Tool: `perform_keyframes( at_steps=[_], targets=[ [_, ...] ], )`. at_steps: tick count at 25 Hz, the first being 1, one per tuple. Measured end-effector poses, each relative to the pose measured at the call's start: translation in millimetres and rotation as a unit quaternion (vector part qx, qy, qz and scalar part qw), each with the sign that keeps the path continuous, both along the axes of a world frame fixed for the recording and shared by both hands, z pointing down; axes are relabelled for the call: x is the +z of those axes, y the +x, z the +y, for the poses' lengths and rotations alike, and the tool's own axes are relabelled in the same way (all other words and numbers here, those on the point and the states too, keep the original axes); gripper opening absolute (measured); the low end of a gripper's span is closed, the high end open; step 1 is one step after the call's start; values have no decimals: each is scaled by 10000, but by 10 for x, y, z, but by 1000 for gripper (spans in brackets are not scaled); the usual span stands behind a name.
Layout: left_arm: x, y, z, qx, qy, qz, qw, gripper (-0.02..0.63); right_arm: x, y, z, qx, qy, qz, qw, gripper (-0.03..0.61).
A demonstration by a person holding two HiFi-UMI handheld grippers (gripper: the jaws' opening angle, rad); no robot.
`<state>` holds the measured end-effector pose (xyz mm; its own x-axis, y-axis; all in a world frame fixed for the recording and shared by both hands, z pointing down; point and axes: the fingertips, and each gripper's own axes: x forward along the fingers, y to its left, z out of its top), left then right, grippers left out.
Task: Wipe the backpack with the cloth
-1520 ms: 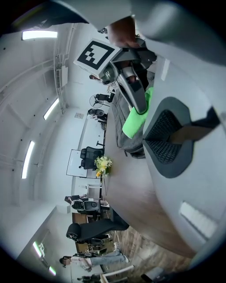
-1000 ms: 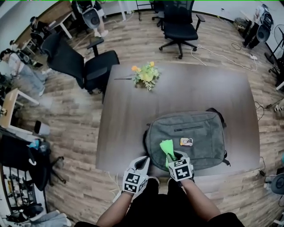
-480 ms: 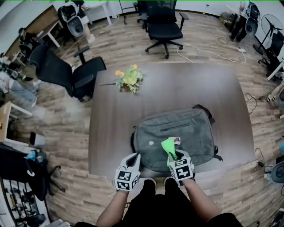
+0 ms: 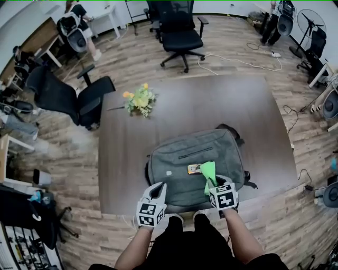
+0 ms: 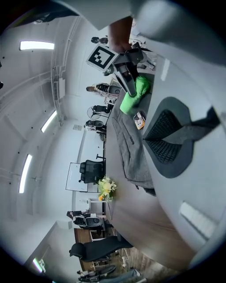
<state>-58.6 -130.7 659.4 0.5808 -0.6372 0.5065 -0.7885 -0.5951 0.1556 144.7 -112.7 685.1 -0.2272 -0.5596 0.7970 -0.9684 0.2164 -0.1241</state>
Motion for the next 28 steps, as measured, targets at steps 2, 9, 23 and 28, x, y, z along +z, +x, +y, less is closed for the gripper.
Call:
perform_keyframes(
  at_steps=[2,9,23,28],
  targets=[
    [-11,74,-16,62,10,1,10000,18,-38,121,-3,71,4,40,10000,97],
    [-34,278,-63,240,82,30,9997,18,-139,557,35,378,47,251,9990,97],
    [-96,448,-115,334,179,120,9992,18,-387,856,-40,591,380,287,9971,97],
    [-281,246,-282,-39,287,337,9990,18,-658,729,-226,496,1022,139,9934,98]
  ],
)
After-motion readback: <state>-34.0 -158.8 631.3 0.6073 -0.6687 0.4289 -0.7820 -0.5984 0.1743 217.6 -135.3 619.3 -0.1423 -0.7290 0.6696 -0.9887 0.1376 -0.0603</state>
